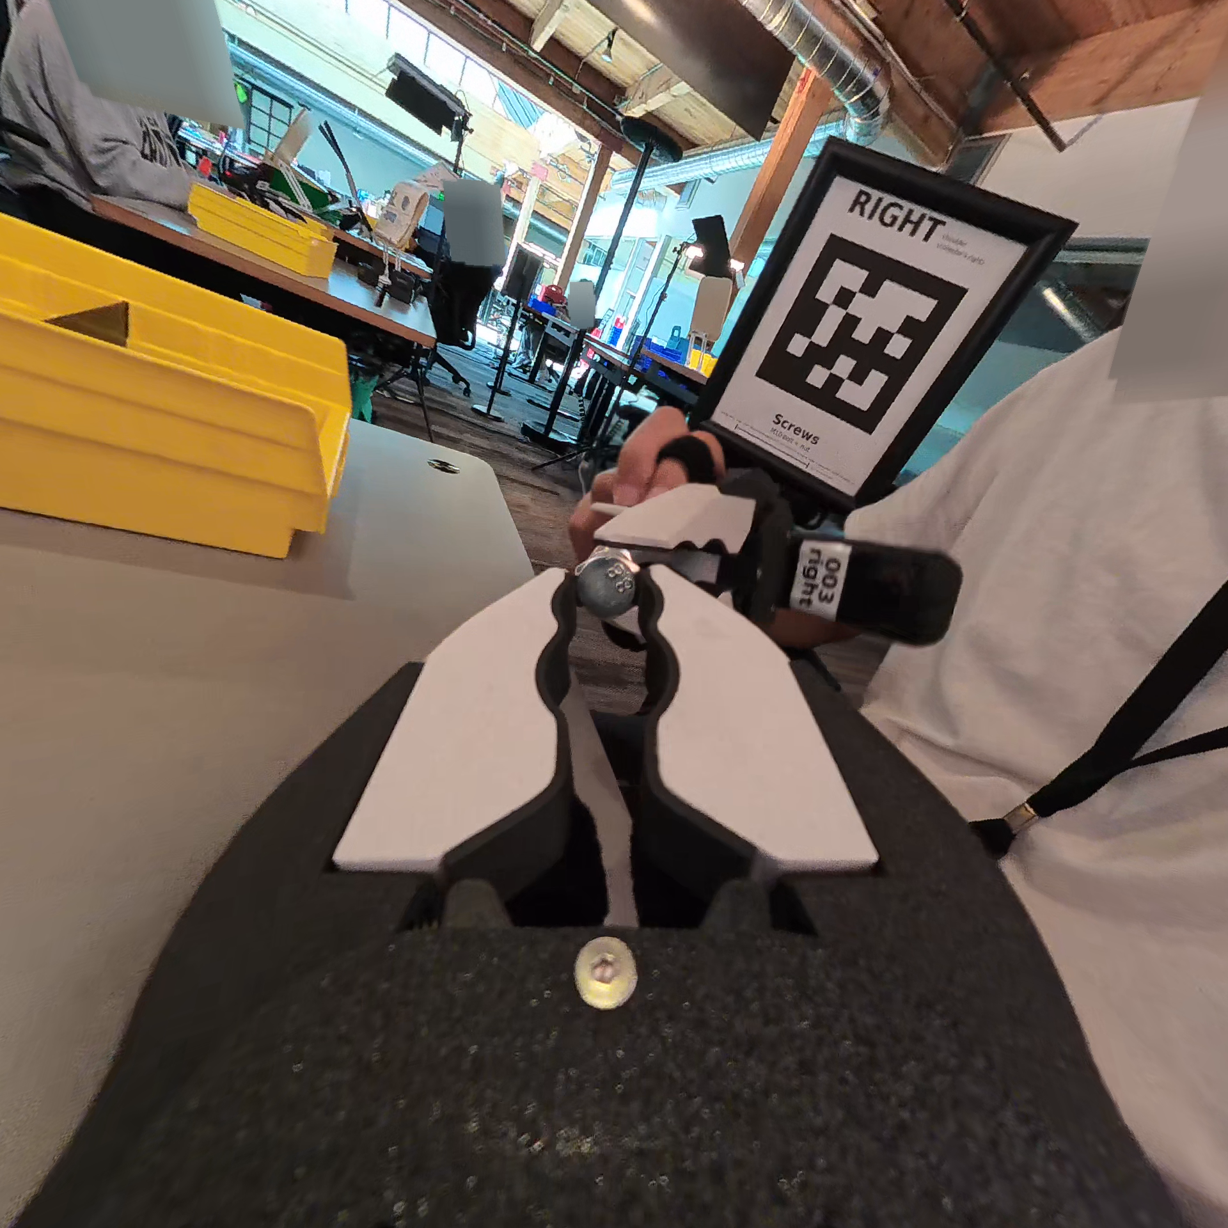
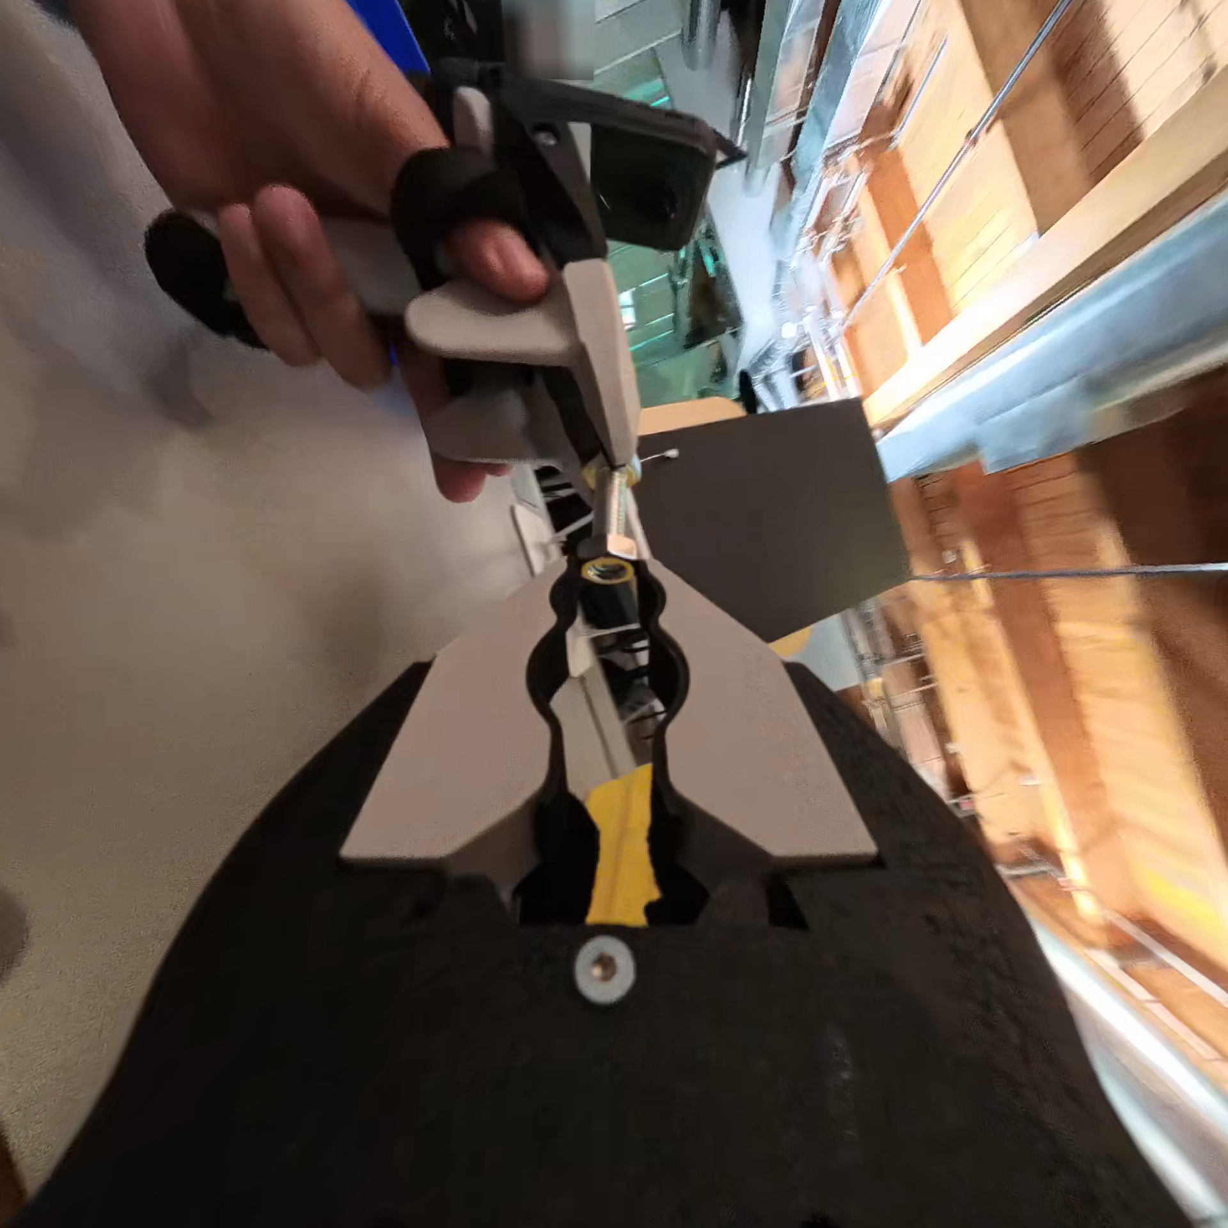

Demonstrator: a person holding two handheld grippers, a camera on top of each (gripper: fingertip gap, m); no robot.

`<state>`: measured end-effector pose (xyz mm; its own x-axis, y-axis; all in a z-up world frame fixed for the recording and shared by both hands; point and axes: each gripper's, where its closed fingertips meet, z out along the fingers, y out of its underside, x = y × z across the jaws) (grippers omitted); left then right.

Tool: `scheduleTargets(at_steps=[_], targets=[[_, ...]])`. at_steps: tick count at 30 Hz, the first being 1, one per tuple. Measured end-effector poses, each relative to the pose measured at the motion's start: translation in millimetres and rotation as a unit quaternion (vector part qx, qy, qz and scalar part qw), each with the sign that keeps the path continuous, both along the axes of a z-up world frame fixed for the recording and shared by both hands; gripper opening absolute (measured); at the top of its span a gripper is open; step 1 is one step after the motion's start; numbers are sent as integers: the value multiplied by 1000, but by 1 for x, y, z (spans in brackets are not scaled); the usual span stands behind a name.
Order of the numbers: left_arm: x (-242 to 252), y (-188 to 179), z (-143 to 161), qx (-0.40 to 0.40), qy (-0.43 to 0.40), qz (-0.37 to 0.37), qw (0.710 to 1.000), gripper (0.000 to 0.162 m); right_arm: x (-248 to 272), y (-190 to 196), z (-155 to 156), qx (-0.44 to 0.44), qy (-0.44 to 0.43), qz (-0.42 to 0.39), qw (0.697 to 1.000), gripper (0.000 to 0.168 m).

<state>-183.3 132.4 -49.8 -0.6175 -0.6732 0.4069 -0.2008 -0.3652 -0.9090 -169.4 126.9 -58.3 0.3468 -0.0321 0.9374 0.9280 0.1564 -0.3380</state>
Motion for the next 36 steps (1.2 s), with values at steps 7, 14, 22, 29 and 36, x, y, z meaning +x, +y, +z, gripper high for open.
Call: scheduleTargets(at_steps=[7,14,22,29,36], targets=[[-9,15,11,-4,-32,45,998,17,-3,11,-2,-43,113,44,992,44],[-35,32,17,98,-89,148,980,17,-42,22,-44,-418,502,203,730,44],[-55,22,10,182,-94,185,961,17,-65,19,-7,-592,696,347,212,50],[-58,21,3,199,-78,192,958,17,-63,26,-3,-585,700,356,203,17],[-51,23,3,138,-57,163,975,17,-55,26,-3,-496,617,342,506,17]])
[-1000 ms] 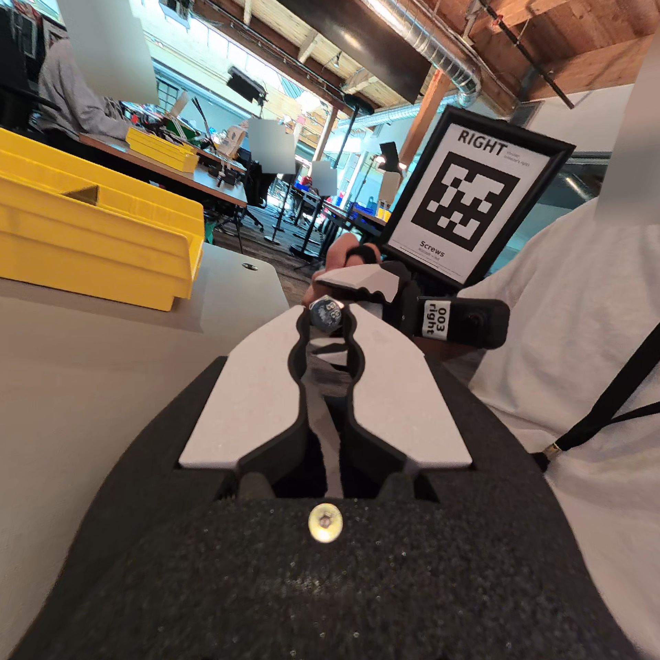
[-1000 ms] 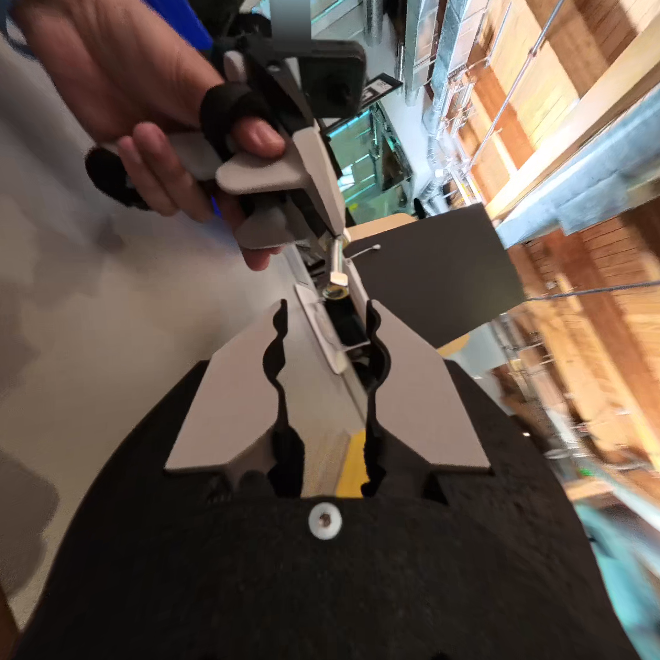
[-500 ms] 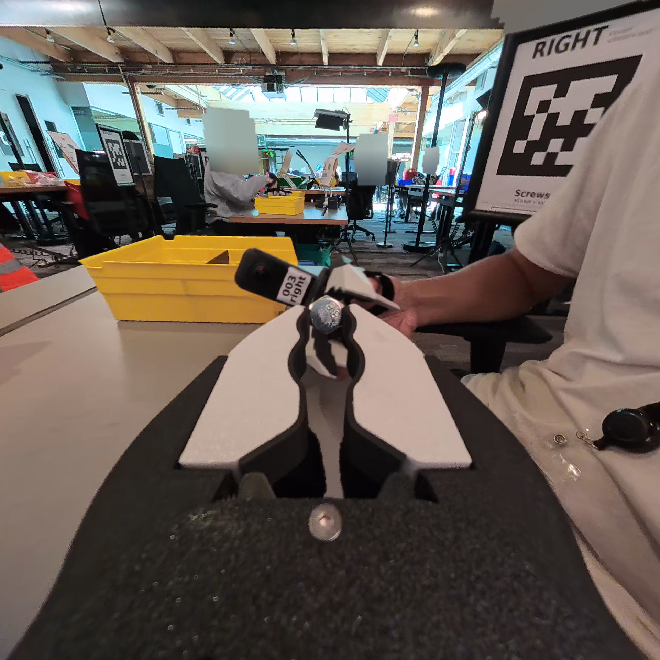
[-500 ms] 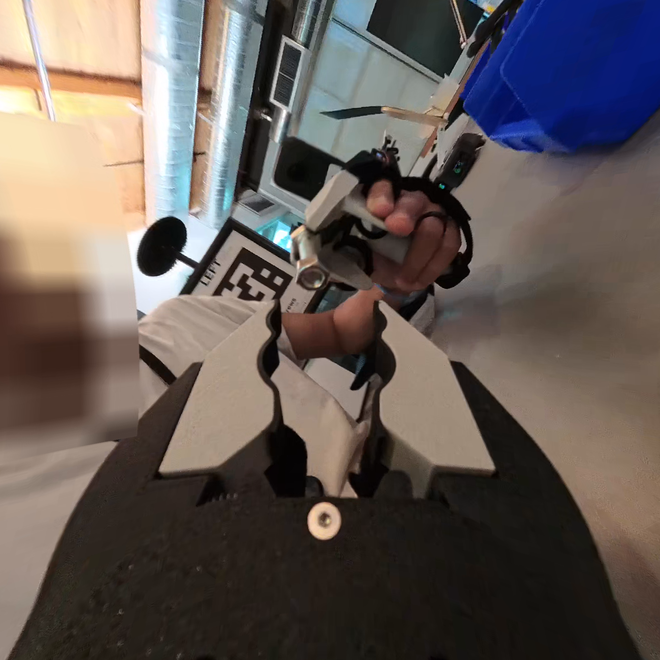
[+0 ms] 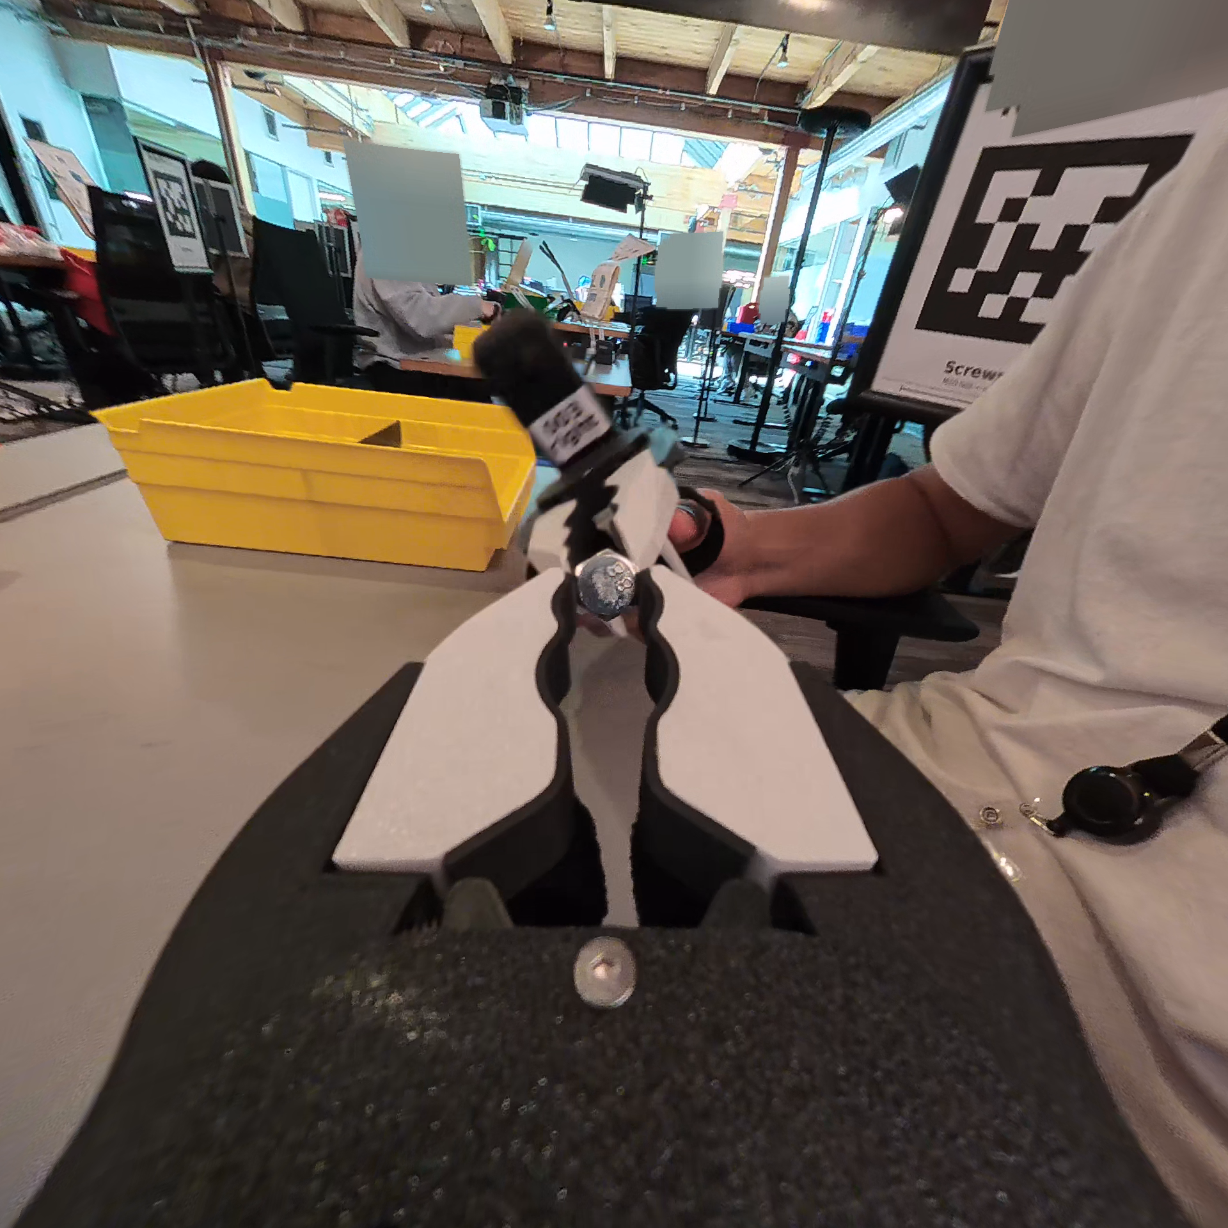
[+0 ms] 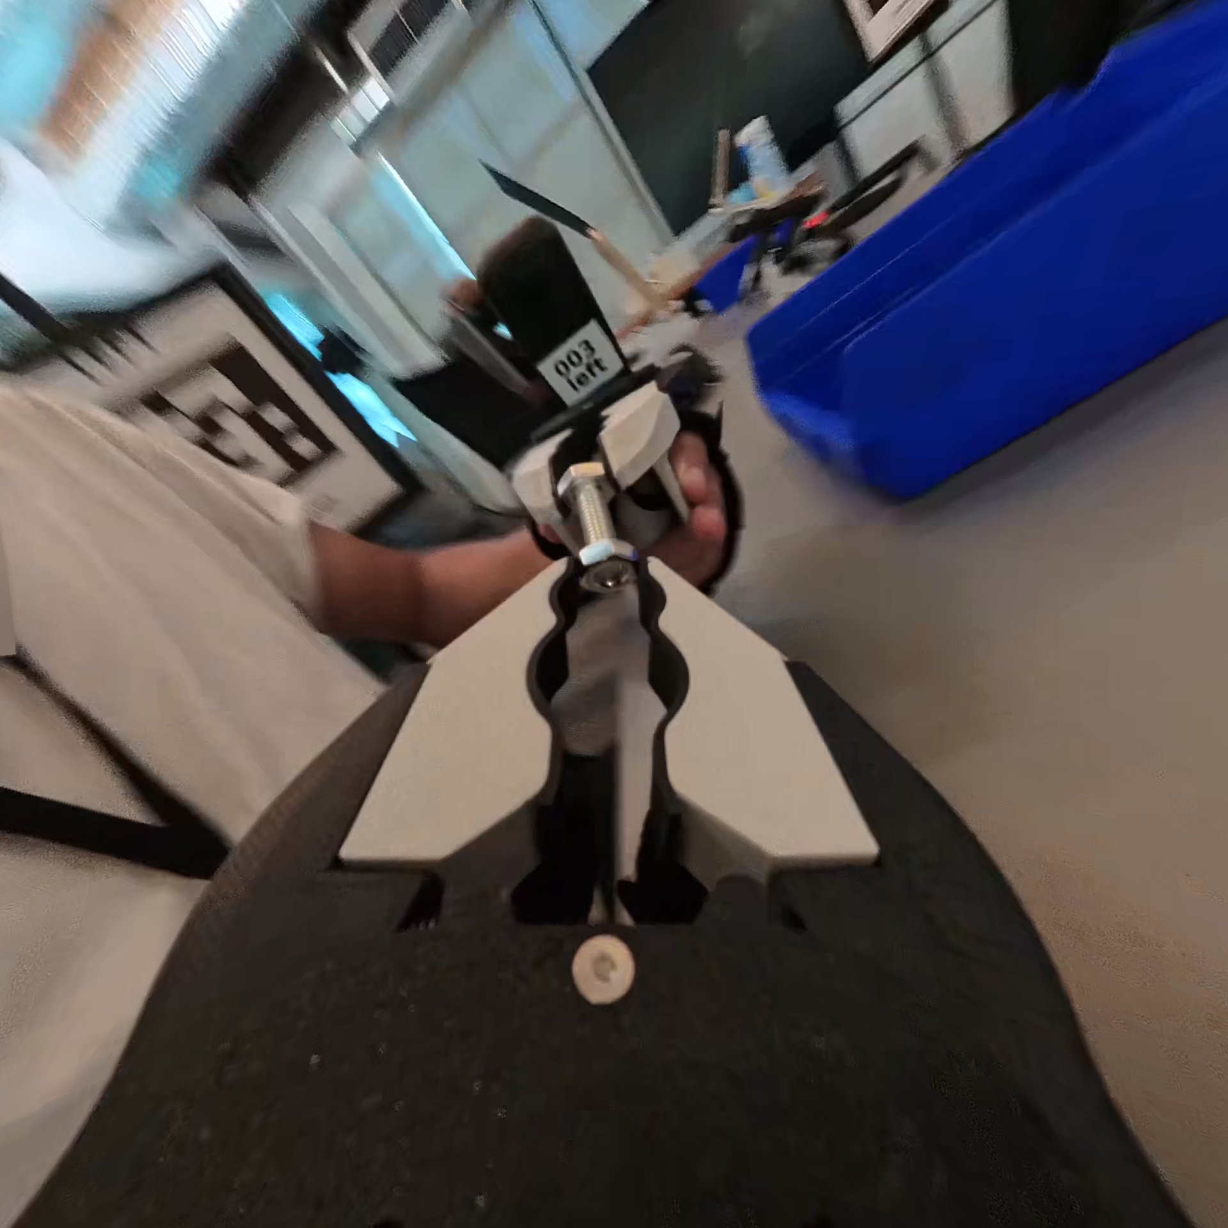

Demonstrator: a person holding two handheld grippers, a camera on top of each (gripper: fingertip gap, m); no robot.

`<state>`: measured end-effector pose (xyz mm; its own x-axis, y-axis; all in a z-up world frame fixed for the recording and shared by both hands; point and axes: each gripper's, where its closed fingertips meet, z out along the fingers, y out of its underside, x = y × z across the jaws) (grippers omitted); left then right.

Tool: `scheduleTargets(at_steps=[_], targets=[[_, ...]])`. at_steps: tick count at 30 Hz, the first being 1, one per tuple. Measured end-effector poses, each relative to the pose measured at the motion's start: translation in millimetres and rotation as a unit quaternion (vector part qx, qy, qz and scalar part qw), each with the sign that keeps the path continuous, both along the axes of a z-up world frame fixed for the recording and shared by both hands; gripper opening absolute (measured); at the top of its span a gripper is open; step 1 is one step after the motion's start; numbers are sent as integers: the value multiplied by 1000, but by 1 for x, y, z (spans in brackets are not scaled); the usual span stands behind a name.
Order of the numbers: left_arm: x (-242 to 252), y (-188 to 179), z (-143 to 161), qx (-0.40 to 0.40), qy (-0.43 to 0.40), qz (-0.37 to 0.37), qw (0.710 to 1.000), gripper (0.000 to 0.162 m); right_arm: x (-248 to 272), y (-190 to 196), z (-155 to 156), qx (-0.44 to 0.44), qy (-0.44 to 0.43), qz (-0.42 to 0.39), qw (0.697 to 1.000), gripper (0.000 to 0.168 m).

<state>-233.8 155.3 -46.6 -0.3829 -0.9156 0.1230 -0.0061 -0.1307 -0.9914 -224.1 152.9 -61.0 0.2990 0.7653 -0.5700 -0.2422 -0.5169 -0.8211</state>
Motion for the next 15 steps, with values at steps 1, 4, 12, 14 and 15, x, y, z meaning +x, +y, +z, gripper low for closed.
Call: scheduleTargets(at_steps=[1,4,12,14,15], targets=[[2,-1,0,-10,2,-9,1000,17,3,-1,0,56,-57,-30,996,17],[10,-5,-1,-42,17,-45,998,17,12,-8,2,241,-241,-122,932,17],[39,-14,-3,-107,47,-113,987,17,44,-19,6,504,-594,-328,534,17],[45,-13,-2,-121,47,-123,984,17,49,-19,7,513,-628,-348,471,17],[47,-12,-1,-126,46,-127,983,17,51,-18,5,501,-626,-359,478,20]])
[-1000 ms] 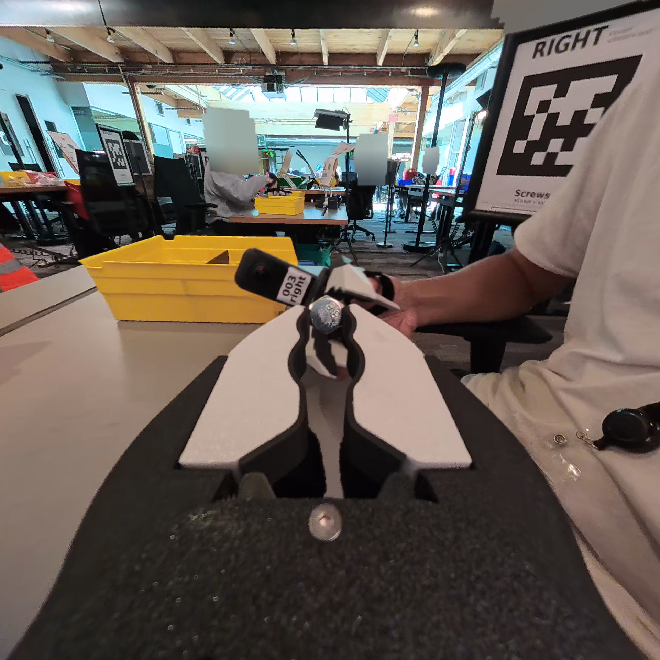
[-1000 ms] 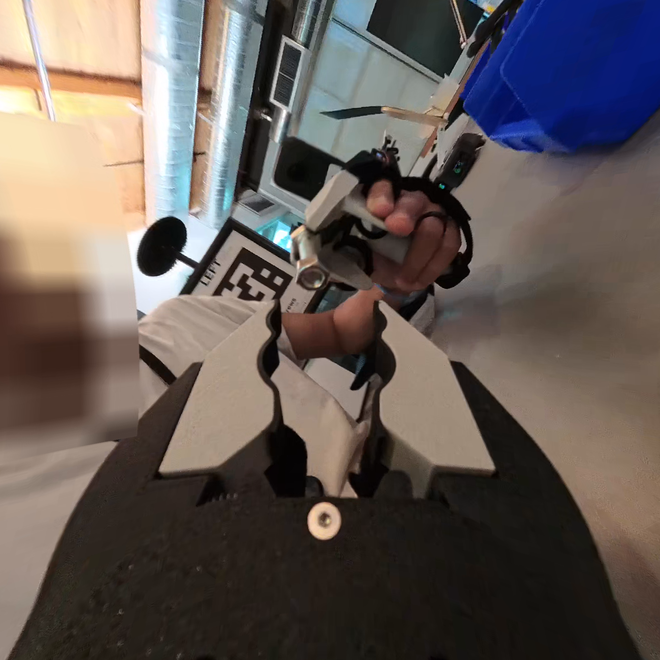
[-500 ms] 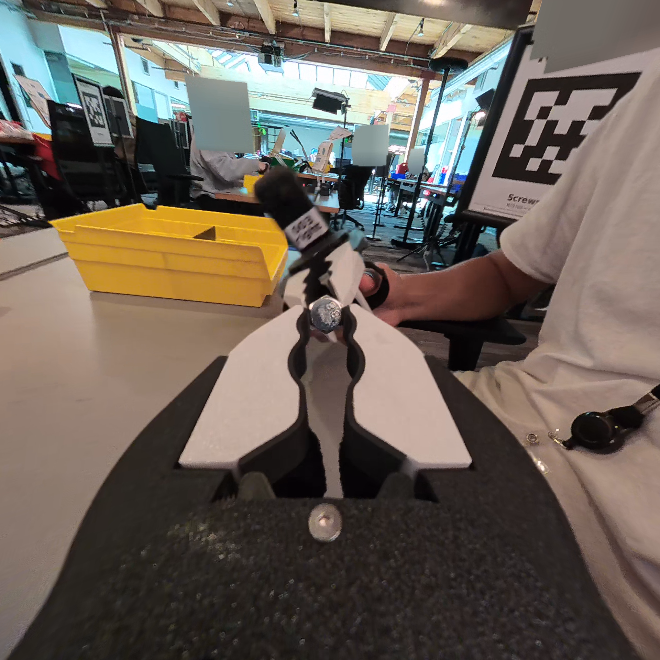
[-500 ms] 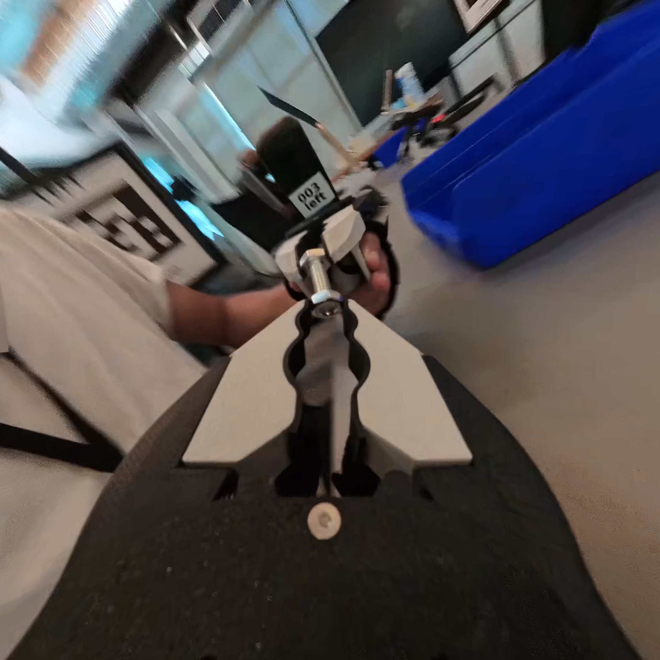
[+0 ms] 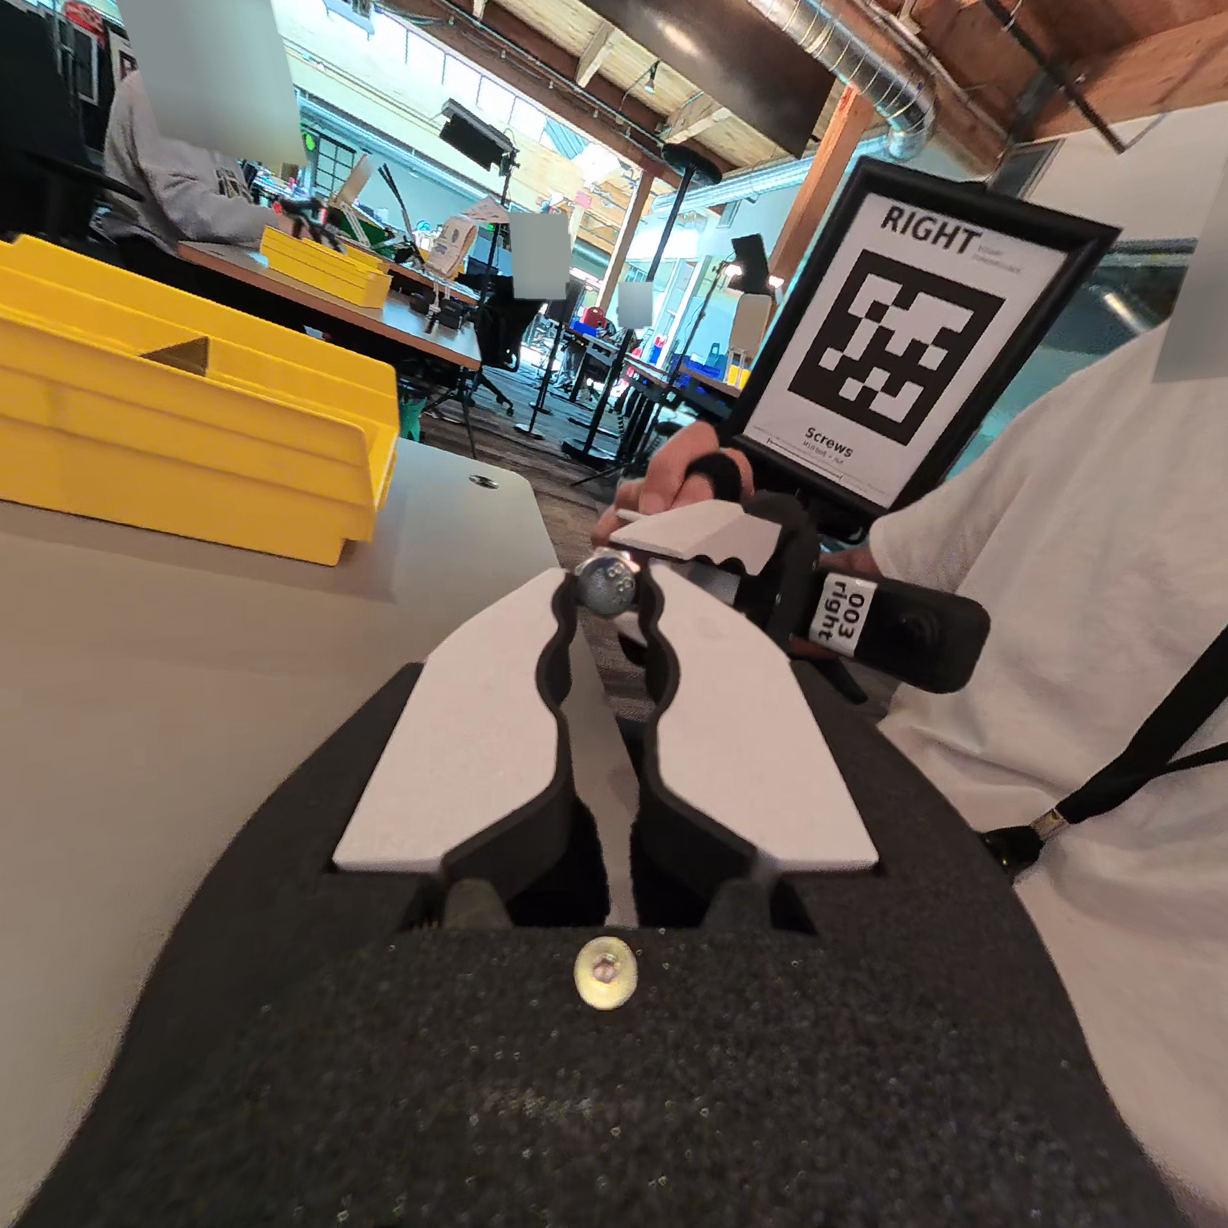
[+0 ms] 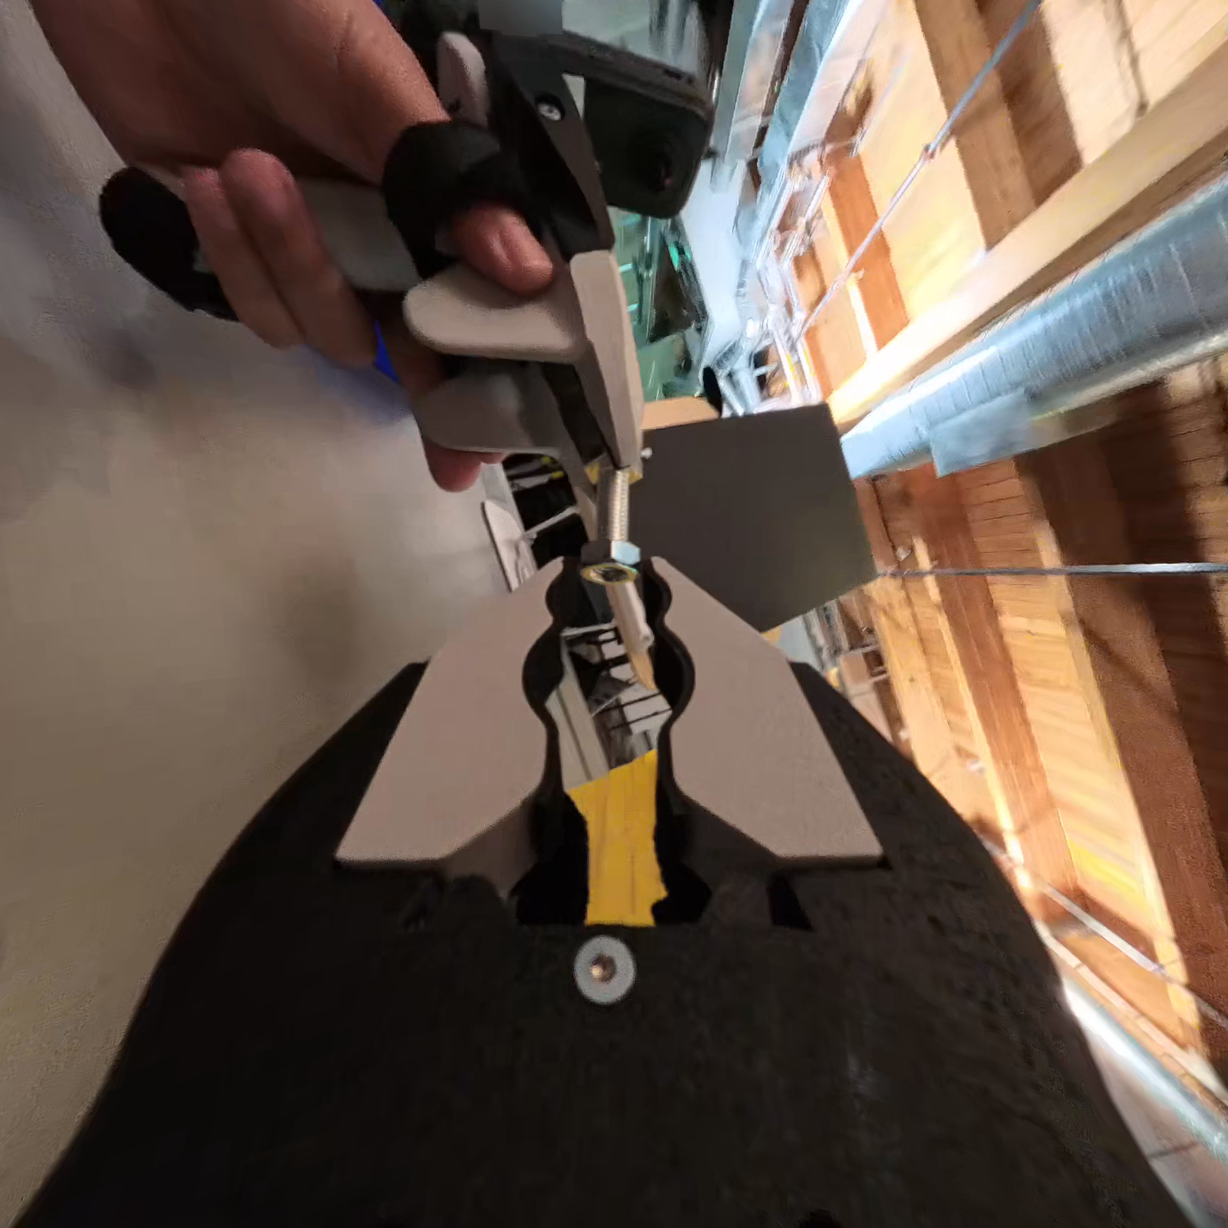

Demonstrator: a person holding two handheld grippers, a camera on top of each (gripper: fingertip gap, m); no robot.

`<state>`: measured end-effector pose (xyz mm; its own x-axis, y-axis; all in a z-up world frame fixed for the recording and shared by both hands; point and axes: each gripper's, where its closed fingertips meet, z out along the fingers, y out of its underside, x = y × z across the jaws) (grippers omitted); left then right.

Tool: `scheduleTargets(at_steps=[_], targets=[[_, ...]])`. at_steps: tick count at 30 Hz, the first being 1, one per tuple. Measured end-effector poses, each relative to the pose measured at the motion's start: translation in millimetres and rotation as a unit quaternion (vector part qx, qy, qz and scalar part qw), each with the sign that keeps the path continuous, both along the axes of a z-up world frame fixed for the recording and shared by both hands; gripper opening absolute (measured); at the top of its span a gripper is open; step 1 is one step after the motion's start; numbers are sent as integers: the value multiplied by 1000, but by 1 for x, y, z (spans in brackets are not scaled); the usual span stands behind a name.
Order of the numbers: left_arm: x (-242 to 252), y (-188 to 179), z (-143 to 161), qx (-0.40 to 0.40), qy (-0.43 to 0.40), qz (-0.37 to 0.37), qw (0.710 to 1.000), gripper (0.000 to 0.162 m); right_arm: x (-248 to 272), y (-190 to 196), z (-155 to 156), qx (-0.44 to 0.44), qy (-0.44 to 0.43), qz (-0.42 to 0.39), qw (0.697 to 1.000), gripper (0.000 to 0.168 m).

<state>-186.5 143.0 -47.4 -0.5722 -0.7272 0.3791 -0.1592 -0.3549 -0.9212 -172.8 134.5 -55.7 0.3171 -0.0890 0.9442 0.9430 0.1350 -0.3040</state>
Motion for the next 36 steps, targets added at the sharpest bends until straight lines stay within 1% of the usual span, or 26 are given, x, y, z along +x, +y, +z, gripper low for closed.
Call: scheduleTargets(at_steps=[2,5,7,8,9,10,11,12,13,14,15,16,18,19,20,21,24,26,27,29,30,32,33,34,35,36], targets=[[4,2,1,-1,-2,-1,1000,17,1,0,-7,-40,49,8,998,42],[8,4,3,6,-10,4,1000,17,4,-4,-5,-87,175,47,979,52],[8,5,5,17,-21,11,1000,17,8,-3,-8,-141,282,75,946,53],[7,5,7,23,-30,14,999,17,8,-1,-14,-181,338,93,919,50],[6,5,9,29,-42,19,999,17,4,-1,-24,-241,392,120,880,47],[5,6,12,38,-57,27,997,17,-3,-3,-33,-304,449,150,827,47],[3,6,14,48,-71,35,996,17,-12,-7,-41,-369,507,184,757,46],[1,6,15,58,-80,40,994,17,-25,-15,-42,-434,557,233,669,47],[-1,6,16,65,-82,43,994,17,-36,-25,-32,-483,603,293,564,49],[-4,6,15,70,-84,46,993,17,-40,-28,-22,-514,648,322,461,48],[-8,5,16,75,-87,49,992,17,-42,-28,-16,-538,677,338,371,48],[-11,5,16,82,-90,53,991,17,-44,-27,-15,-559,695,342,297,48],[-19,4,17,99,-97,66,988,17,-48,-20,-25,-585,713,329,201,47],[-23,4,17,106,-98,71,987,17,-48,-16,-22,-584,723,334,159,47],[-26,4,16,114,-97,75,986,17,-46,-12,-16,-576,730,345,128,47],[-29,3,14,123,-93,80,985,17,-45,-9,-9,-569,731,360,113,47],[-35,1,4,159,-78,95,980,17,-46,-2,-1,-567,726,374,109,46],[-39,-1,-2,181,-66,103,976,17,-45,3,1,-564,728,378,92,35],[-40,-2,-4,189,-63,108,974,17,-45,6,-1,-567,728,375,91,29],[-43,0,-7,194,-55,121,972,17,-48,10,-6,-575,724,365,108,17],[-45,2,-8,193,-50,127,972,17,-49,12,-7,-578,722,362,118,17],[-48,6,-8,184,-42,138,972,17,-53,16,-7,-575,713,363,171,17],[-50,8,-7,174,-41,141,974,17,-54,18,-5,-569,704,367,212,17],[-51,9,-5,159,-41,143,976,17,-55,18,-2,-559,691,373,267,17],[-52,10,-3,139,-41,142,979,17,-57,19,0,-543,671,378,335,17],[-53,10,-1,116,-40,138,983,17,-58,19,3,-522,641,380,414,16]])
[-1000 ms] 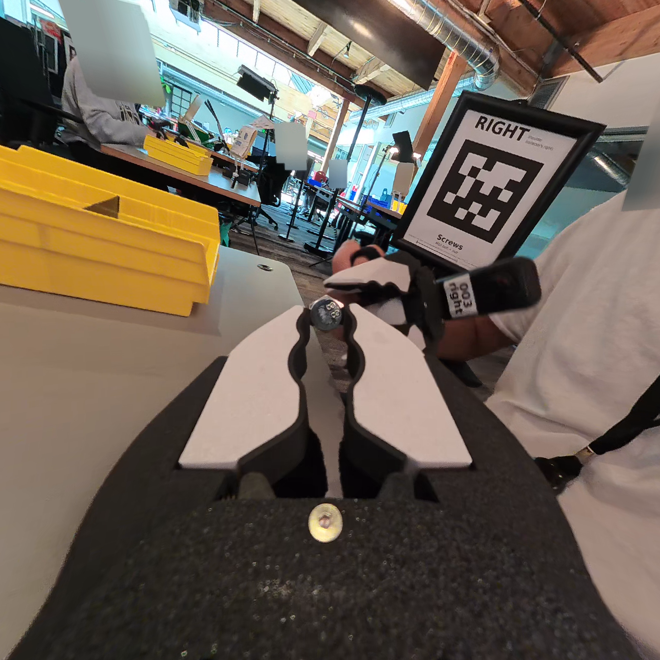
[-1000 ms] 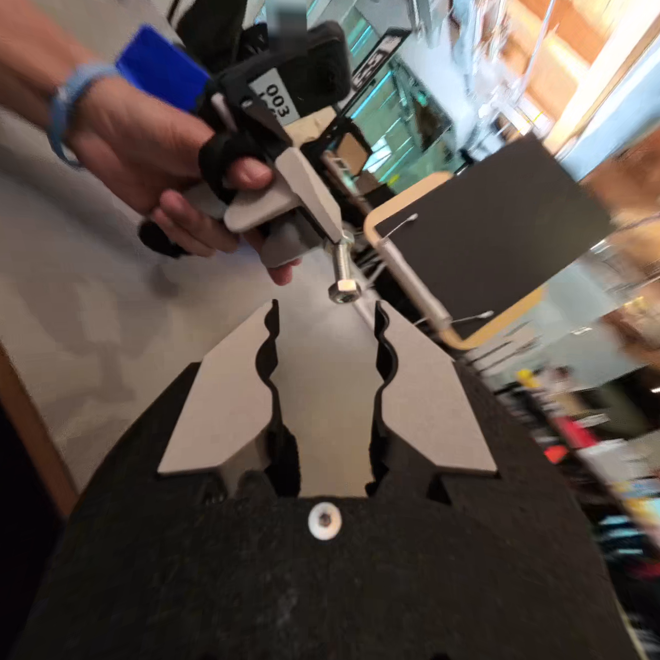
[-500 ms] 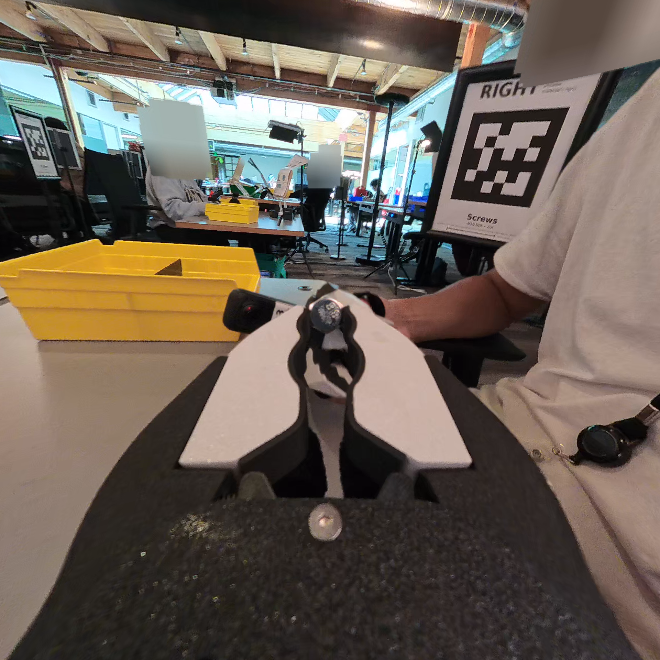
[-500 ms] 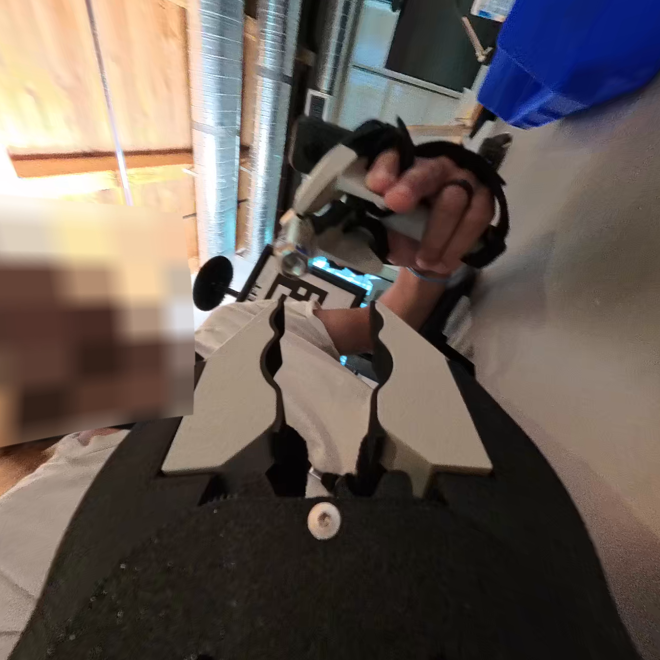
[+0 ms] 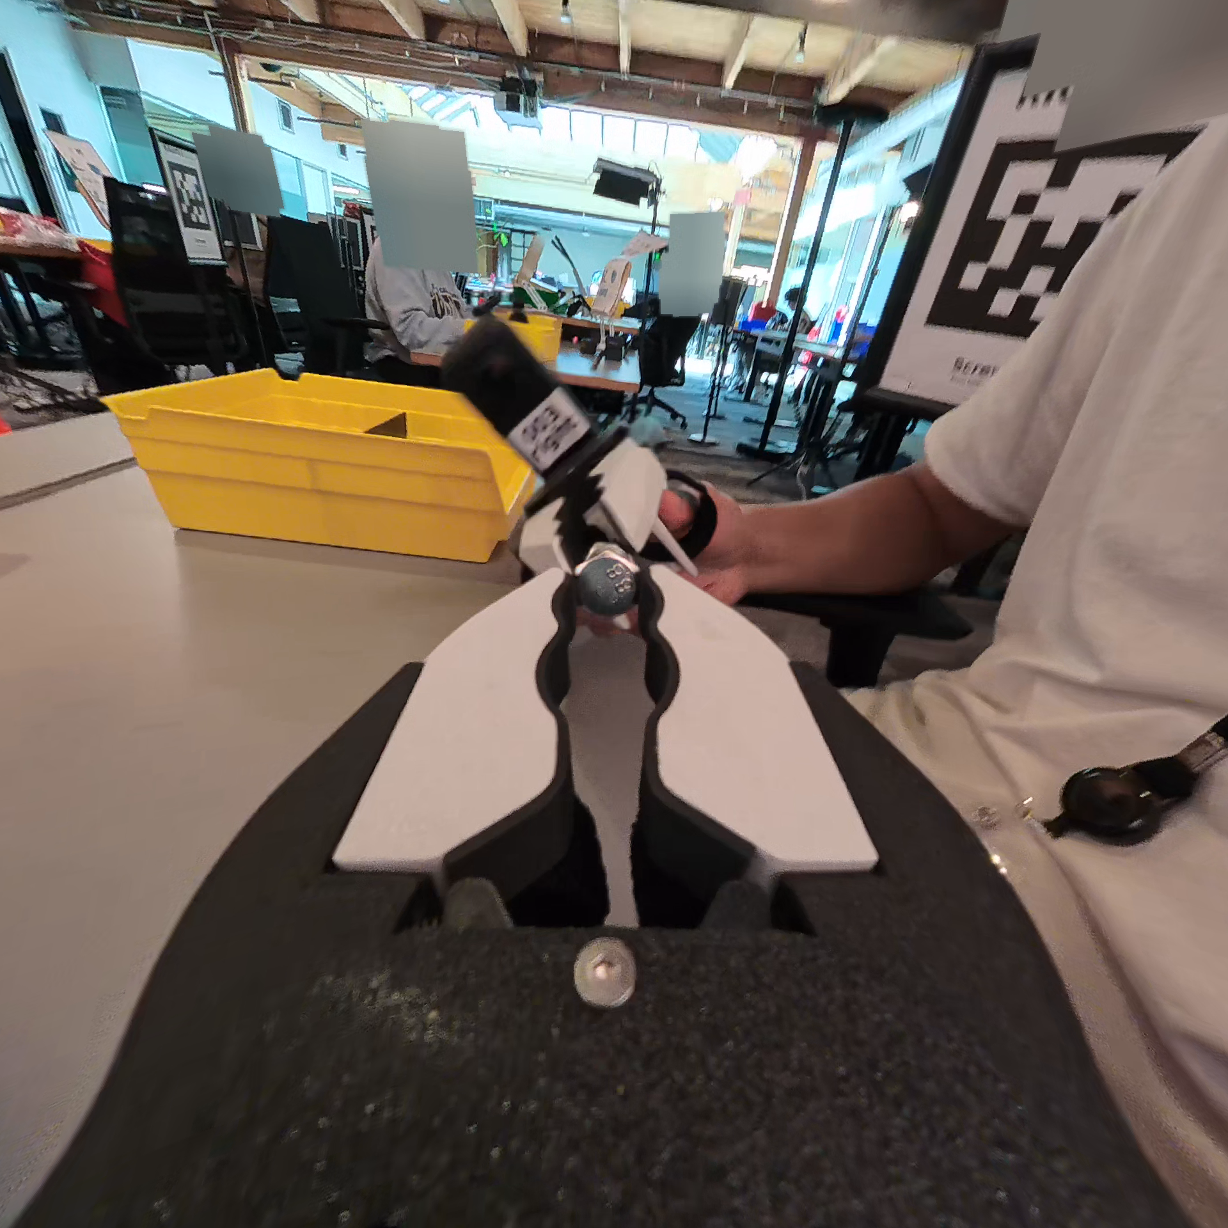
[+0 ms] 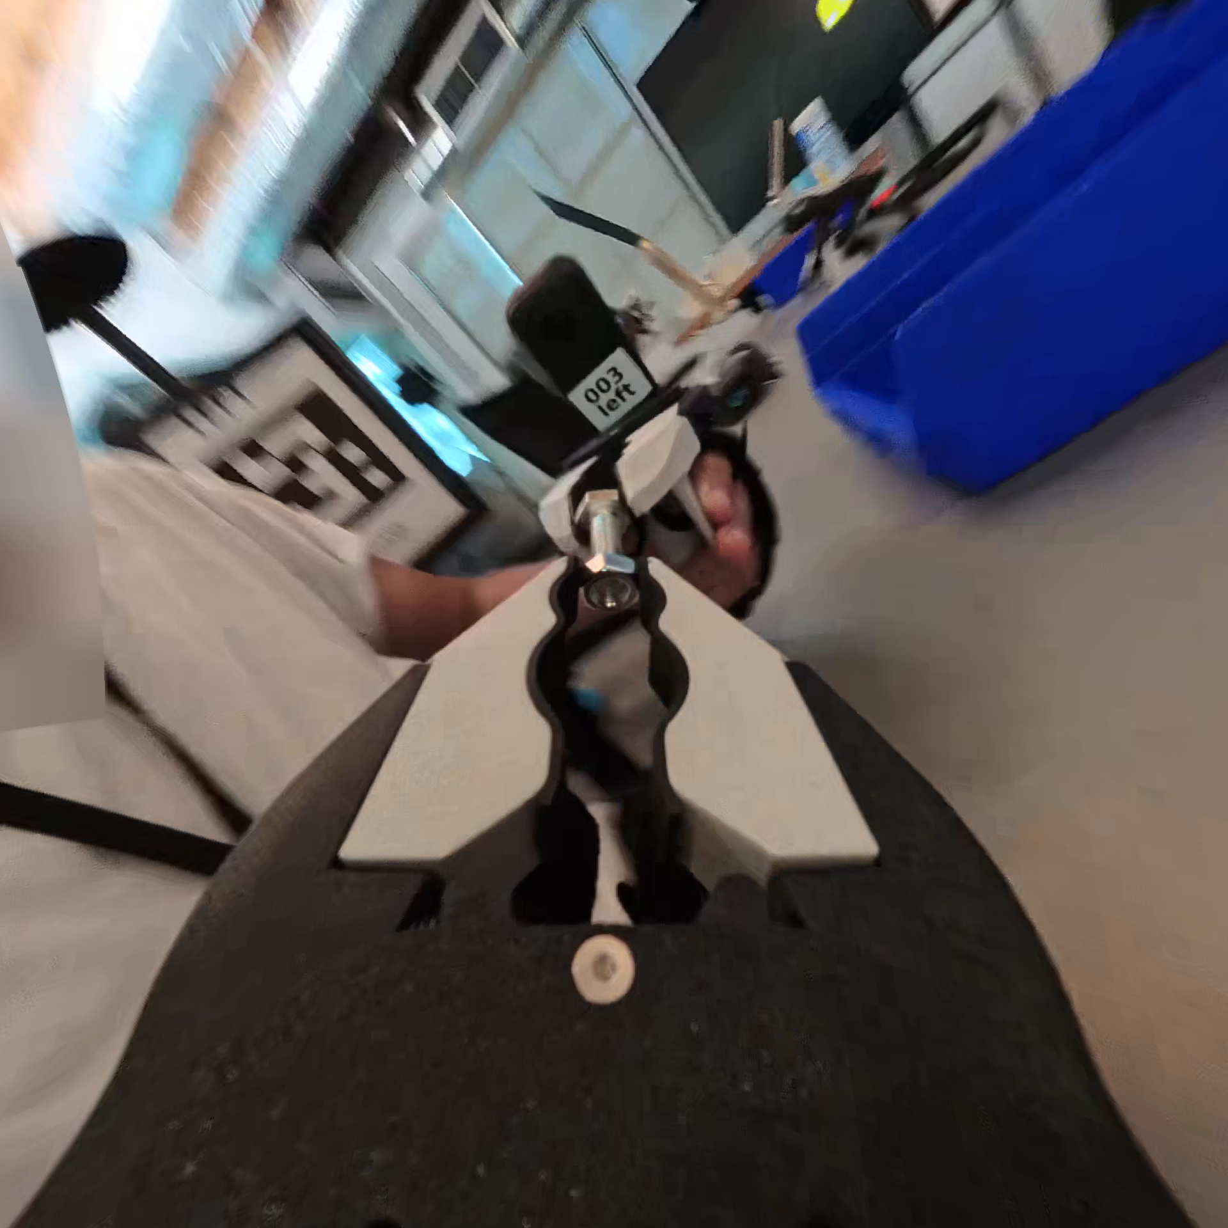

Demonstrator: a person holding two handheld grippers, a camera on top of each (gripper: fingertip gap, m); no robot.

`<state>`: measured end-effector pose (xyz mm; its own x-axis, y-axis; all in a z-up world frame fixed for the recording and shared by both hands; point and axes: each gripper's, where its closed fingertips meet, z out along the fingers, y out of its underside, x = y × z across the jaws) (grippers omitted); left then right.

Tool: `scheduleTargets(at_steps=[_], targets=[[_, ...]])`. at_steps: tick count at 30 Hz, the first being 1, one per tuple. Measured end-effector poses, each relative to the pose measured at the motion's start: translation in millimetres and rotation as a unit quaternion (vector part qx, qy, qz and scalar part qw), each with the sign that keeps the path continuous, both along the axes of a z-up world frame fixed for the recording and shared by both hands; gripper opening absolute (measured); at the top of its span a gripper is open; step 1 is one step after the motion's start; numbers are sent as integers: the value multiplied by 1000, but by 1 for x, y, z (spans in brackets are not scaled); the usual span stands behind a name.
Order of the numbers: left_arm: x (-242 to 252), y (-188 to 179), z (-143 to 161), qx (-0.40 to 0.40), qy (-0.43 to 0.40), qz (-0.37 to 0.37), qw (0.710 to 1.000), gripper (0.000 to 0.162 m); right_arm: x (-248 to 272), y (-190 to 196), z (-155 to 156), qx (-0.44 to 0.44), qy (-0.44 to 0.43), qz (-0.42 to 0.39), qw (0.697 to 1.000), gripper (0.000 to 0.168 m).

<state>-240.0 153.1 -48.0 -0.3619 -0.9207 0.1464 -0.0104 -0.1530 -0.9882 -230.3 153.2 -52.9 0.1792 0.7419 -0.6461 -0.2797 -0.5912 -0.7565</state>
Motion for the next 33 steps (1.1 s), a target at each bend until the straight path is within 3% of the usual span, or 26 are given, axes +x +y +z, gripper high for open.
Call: scheduleTargets(at_steps=[2,5,7,11,12,13,15,17,20,23,25,27,30,33], targets=[[-1,0,3,-46,-1,-15,999,17,-2,-2,3,137,-122,-57,981,17],[1,-4,6,-100,2,-43,994,17,0,-6,5,328,-294,-146,886,17],[4,-4,5,-124,11,-55,991,17,3,-7,4,430,-403,-212,779,17],[12,-3,4,-152,20,-78,985,17,11,-7,3,569,-566,-311,509,17],[15,-2,4,-154,22,-82,984,17,14,-6,3,576,-584,-324,471,17],[17,-2,4,-154,23,-85,984,17,16,-6,3,569,-588,-338,465,17],[24,1,4,-148,22,-87,985,17,22,-7,2,541,-569,-354,508,28],[30,4,4,-134,22,-84,987,17,33,-10,5,493,-528,-371,583,35],[41,7,5,-81,8,-69,994,17,55,-8,3,364,-431,-388,729,39],[50,5,8,-19,-16,-53,998,17,48,-13,-26,176,-291,-275,899,38],[55,3,10,17,-29,-41,999,17,45,-17,-28,51,-149,-205,966,40],[59,-1,9,47,-34,-38,998,17,45,-25,-14,-39,13,-119,992,39],[60,-8,5,77,-32,-45,995,17,60,-21,-14,-151,152,-71,974,39],[57,-12,5,94,-38,-46,994,18,65,-20,-7,-186,234,-26,954,40]])
